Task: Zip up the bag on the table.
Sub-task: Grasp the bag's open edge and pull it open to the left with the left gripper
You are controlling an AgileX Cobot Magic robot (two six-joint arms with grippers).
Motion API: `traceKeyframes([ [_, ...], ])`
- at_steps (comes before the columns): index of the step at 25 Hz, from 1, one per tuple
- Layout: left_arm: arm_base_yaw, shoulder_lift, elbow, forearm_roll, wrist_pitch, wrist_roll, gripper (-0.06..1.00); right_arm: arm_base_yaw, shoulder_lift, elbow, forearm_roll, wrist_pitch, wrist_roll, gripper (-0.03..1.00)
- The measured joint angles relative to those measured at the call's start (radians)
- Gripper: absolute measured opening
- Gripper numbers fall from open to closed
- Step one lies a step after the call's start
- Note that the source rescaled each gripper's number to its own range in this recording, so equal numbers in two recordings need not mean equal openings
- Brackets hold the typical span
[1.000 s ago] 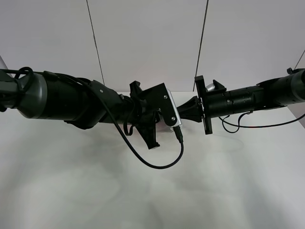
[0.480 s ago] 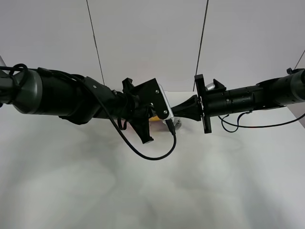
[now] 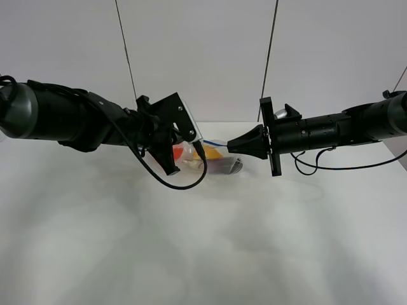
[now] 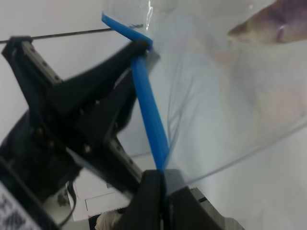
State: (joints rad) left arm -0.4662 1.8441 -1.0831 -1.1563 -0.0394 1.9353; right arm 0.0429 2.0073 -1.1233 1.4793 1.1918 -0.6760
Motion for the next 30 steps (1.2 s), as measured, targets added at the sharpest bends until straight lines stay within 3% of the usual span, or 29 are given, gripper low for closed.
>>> traceKeyframes([
  [13, 0.2, 0.0, 0.0, 0.0, 0.049, 0.084, 0.0, 0.0, 0.0, 0.0, 0.016, 0.0, 0.0, 0.0],
  [24, 0.3, 0.0, 0.0, 0.015, 0.101, 0.095, 0.0, 0.011, 0.0, -0.003, 0.025, -0.002, 0.0, 0.0],
  [30, 0.324, 0.0, 0.0, 0.021, 0.08, 0.096, 0.0, 0.011, 0.0, -0.003, 0.02, -0.002, 0.0, 0.0],
])
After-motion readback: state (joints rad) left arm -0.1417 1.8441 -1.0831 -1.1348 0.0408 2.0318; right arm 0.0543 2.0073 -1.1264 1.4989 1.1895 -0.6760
